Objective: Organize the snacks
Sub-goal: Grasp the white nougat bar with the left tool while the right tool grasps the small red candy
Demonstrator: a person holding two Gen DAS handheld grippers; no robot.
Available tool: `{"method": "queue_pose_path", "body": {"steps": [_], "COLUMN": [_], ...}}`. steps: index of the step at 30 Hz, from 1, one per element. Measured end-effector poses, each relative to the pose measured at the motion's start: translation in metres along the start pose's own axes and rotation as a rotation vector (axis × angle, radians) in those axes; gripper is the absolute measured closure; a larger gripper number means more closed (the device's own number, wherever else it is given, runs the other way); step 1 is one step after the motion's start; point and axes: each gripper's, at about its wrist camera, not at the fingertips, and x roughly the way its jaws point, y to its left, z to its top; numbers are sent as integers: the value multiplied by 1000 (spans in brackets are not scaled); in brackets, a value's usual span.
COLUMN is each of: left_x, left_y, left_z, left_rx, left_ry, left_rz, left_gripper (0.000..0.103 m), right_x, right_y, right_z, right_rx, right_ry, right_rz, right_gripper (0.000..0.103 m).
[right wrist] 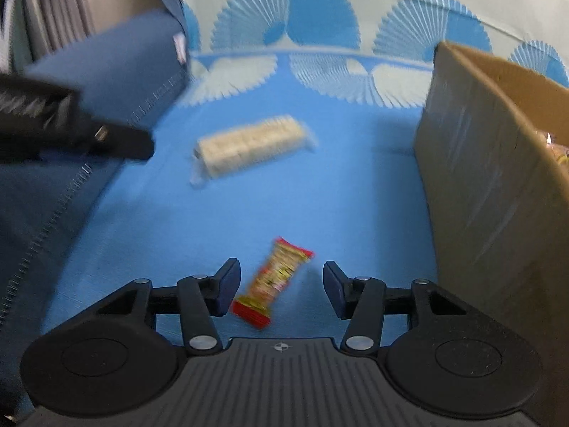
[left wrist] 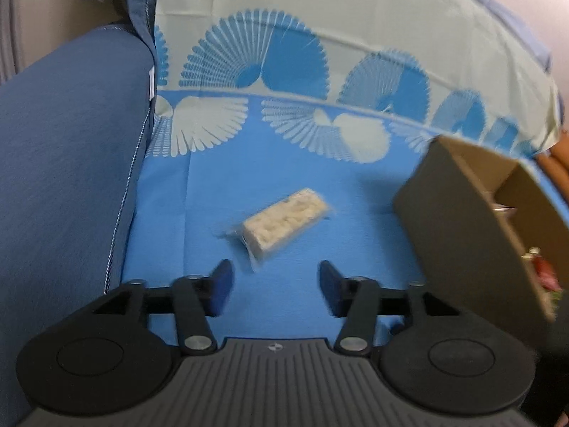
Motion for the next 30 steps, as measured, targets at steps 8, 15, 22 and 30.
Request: {"method": "queue_pose_path", "body": {"steps": [8,15,22,30], "left_x": [92,133,93,-5], "left_y": [-19,-40,-45,-49], "left_z": [39,39,36,13], "left_rx": [102,228,211,-115], "left_ry": [65,130,174,162], "left_rz": [97,99,72,-2], "left_gripper": [10,34,63,64], "right_x": [-4,-16,-22,-47], "right_y": [-11,-21,-23,-15], "right_z": [-2,3,1,-13], "right_rx": [-7,-15,-6,-32], "right_ry": [20,21,33,39], "right_rz": [37,70,115,146], "right_gripper": [80,80,80,80]}}
